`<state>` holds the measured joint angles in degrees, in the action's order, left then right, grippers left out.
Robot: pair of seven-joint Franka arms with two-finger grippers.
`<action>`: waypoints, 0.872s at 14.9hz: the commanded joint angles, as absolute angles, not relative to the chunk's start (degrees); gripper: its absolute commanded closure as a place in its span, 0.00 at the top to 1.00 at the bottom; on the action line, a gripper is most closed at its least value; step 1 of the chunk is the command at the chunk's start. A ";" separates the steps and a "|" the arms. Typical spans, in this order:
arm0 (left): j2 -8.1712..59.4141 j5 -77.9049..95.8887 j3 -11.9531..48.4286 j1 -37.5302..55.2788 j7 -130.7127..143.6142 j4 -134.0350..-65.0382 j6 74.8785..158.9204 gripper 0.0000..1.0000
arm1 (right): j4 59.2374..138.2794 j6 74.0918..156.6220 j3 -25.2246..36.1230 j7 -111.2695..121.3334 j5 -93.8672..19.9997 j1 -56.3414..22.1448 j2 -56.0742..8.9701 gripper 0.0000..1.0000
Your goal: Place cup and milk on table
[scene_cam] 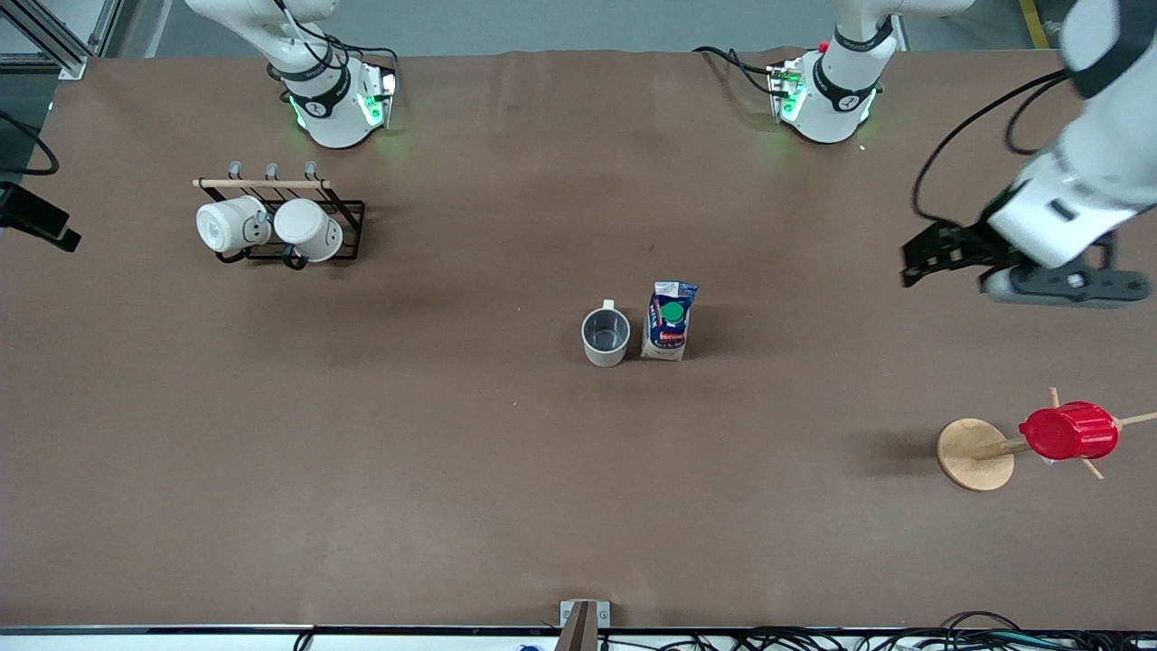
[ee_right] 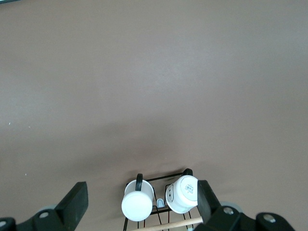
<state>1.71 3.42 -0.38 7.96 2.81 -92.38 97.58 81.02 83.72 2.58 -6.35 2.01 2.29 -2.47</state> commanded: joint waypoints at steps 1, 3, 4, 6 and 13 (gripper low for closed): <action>-2.80 3.69 -2.02 8.44 1.23 -95.00 95.63 1.00 | 82.09 84.20 3.25 -5.89 0.88 1.85 -1.67 1.00; -4.48 3.69 -3.60 8.44 0.36 -96.50 95.54 1.00 | 82.09 84.02 3.25 -5.89 0.88 1.84 -1.67 1.00; -4.66 3.69 -3.69 8.35 -0.34 -96.59 95.19 1.00 | 82.09 84.02 3.25 -5.89 0.88 1.85 -1.67 1.00; -4.40 3.60 -3.87 8.26 -0.88 -96.07 93.26 1.00 | 82.09 84.11 3.25 -5.89 0.88 1.93 -1.76 1.00; -1.49 1.14 -0.79 7.30 0.96 -92.46 92.81 1.00 | 82.09 84.02 3.25 -5.71 0.88 2.02 -1.76 1.00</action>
